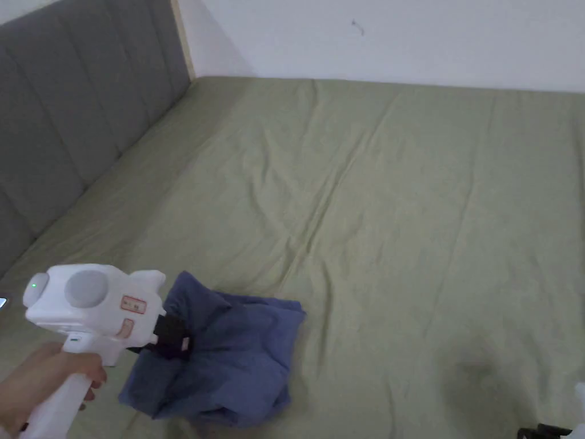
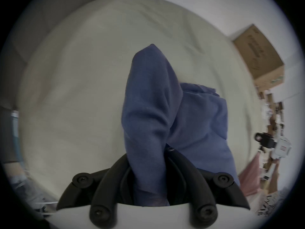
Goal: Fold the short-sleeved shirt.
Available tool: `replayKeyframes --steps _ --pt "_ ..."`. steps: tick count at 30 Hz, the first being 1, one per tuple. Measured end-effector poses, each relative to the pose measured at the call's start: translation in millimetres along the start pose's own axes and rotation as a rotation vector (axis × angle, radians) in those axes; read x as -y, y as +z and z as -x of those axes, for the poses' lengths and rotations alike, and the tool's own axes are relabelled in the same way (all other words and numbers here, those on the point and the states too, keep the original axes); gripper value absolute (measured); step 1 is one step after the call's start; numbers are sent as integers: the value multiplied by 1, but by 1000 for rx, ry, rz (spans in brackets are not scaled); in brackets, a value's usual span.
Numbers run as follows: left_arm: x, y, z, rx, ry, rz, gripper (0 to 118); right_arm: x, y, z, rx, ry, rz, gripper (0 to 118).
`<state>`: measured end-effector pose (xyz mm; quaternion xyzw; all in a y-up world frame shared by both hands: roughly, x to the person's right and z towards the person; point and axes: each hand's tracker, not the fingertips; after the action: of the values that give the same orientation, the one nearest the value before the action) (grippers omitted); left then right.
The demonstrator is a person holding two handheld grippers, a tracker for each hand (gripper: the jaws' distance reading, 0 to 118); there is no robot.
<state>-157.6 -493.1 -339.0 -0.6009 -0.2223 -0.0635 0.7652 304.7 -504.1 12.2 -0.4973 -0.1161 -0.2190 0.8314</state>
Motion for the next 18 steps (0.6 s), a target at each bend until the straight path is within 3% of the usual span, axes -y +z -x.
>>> replayKeyframes --steps 2,4,7,8,11,16,17,18 --pt "-15 6 25 -178 -6 -7 17 1 -3 3 11 13 12 2" --pt "-27 9 42 -439 -95 -19 17 1 -6 7 15 16 18 2" --pt "-39 3 72 -560 -83 -13 17 2 -11 8 10 16 35 2" --pt "-40 2 79 -577 -70 -10 27 2 -12 8 13 16 41 2" --pt "-35 9 78 -705 -63 20 80 1 -13 7 16 20 53 2" --pt "-27 34 63 -615 14 -23 80 0 -9 2 1 -10 34 2" --pt "-24 39 57 -571 33 -36 68 1 -9 0 -2 -14 31 2" --pt "-20 45 46 -499 49 -66 40 2 -8 -1 -6 -16 32 2"
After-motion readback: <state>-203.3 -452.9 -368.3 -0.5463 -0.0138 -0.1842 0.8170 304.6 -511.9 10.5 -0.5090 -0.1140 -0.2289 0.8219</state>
